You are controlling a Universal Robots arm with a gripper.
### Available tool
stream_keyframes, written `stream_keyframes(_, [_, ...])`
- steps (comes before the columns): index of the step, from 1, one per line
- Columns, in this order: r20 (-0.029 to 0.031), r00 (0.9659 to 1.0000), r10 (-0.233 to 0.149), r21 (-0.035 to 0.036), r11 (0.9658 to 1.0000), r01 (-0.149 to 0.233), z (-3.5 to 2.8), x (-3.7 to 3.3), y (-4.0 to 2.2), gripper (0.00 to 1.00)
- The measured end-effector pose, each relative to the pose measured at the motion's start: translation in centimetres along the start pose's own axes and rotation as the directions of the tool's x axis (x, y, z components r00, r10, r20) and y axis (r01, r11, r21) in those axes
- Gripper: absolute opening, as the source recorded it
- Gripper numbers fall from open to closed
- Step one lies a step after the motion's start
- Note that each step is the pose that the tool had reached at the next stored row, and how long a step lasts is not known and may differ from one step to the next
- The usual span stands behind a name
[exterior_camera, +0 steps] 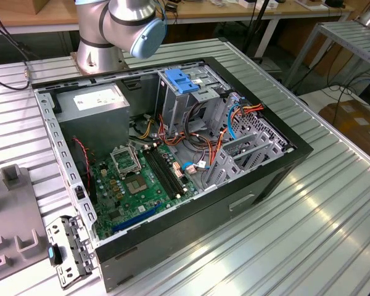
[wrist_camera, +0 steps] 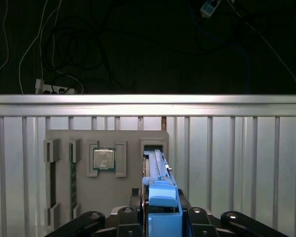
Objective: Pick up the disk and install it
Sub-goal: 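Pick up the disk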
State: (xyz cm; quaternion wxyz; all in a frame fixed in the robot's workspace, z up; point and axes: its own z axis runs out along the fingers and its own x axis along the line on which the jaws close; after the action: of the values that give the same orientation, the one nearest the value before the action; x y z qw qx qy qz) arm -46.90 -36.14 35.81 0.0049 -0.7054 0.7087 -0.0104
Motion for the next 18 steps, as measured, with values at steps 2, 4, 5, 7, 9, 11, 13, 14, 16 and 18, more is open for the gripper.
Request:
stream_keyframes(2, [0.0,1.0,0.0,0.0001,1.0,0.0,-0.11,0.0,0.0,0.37])
stream_keyframes(4, [0.0001,1.0,0.0,0.0002,1.0,0.0,-0.3,0.0,0.0,0.37])
stream_keyframes(5, [0.0001,1.0,0.0,0.0001,1.0,0.0,-0.36,0.0,-0.01,0.37])
stream_keyframes(7, [0.0001,1.0,0.0,0.0001,1.0,0.0,-0.5,0.0,-0.01,0.37])
stream_keyframes(9, [0.0001,1.0,0.0,0.0002,1.0,0.0,-0.63,0.0,-0.01,0.37])
stream_keyframes(11, [0.0,1.0,0.0,0.0,1.0,0.0,-0.78,0.0,-0.02,0.37])
stream_keyframes(13, [0.0001,1.0,0.0,0.0001,1.0,0.0,-0.96,0.01,-0.02,0.37])
stream_keyframes(14, [0.0001,1.0,0.0,0.0001,1.0,0.0,-1.05,0.01,-0.02,0.37])
stream_keyframes(16, [0.0001,1.0,0.0,0.0001,1.0,0.0,-1.19,0.01,-0.02,0.37])
stream_keyframes(18, [0.0001,1.0,0.0,0.0001,1.0,0.0,-1.33,0.01,-0.03,0.37])
